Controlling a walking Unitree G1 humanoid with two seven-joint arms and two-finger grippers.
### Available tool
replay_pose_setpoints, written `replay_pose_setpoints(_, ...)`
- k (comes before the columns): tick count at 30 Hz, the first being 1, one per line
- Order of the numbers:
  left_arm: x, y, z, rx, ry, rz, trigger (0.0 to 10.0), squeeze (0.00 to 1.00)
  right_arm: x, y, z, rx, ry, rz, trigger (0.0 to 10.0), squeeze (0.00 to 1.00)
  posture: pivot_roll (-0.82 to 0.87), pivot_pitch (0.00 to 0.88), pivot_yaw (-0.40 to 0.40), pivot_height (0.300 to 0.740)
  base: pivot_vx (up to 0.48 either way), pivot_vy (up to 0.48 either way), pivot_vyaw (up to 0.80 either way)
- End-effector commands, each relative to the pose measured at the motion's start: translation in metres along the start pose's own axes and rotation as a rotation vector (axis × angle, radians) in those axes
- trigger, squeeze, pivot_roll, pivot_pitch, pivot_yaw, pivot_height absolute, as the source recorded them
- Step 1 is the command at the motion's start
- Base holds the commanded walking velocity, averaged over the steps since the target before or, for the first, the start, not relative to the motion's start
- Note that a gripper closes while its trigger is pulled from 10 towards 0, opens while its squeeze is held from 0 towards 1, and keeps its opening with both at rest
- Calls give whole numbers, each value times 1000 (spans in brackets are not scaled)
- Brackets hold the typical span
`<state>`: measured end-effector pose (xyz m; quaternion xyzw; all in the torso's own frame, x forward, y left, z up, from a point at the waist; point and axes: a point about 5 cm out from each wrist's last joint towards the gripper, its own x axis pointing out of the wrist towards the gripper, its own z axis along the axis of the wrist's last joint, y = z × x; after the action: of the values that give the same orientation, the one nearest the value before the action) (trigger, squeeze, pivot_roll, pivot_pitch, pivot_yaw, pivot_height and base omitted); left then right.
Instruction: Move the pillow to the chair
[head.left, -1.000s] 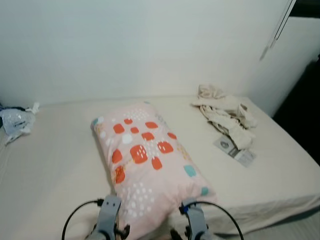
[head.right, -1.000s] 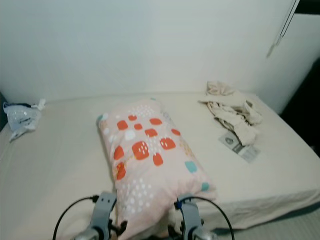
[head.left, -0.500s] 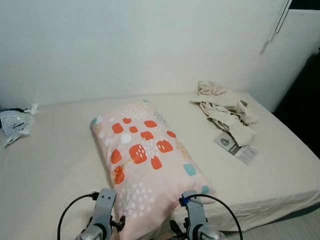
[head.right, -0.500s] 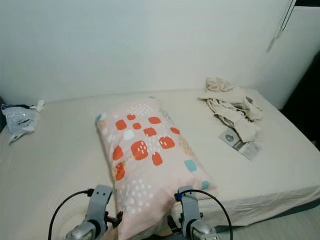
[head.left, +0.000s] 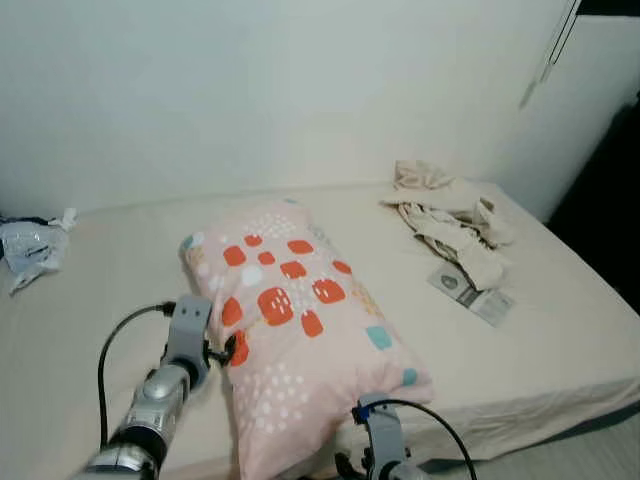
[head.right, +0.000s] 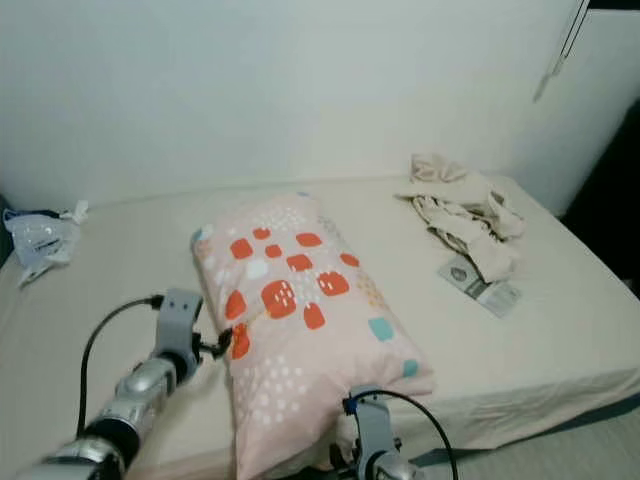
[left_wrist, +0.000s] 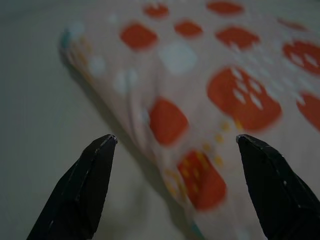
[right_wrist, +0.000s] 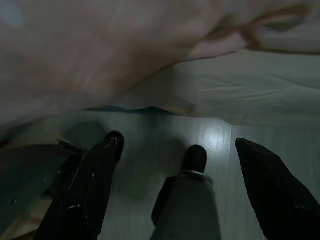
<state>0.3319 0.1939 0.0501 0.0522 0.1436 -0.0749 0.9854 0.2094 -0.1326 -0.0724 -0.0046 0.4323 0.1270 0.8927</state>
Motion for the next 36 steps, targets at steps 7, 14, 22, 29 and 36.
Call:
replay_pose_setpoints(7,-9,-2,-37,-13,206,57,10000,0,-5,-20,-3,27,-13,-38,10000,0,-31,25,18,740,0,0,0)
replay_pose_setpoints(14,-10,-3,-39,-69,208,92,10000,0,-12,-34,-14,33,3,-68,10000,0,-47,27,21,740,0,0,0)
replay_pose_setpoints(22,-10,-5,-40,-48,221,90,10000,0,-12,-35,-15,33,2,-72,10000,0,-38,20,15,740,0,0,0)
replay_pose_setpoints(29,-8,-7,-40,-2,245,81,10000,0,-10,-32,-10,10,-3,-61,10000,0,-27,17,-1,740,0,0,0)
replay_pose_setpoints(36,-7,-8,-39,1,253,92,10000,0,-8,-30,-4,3,-15,-62,10000,0,-33,4,3,740,0,0,0)
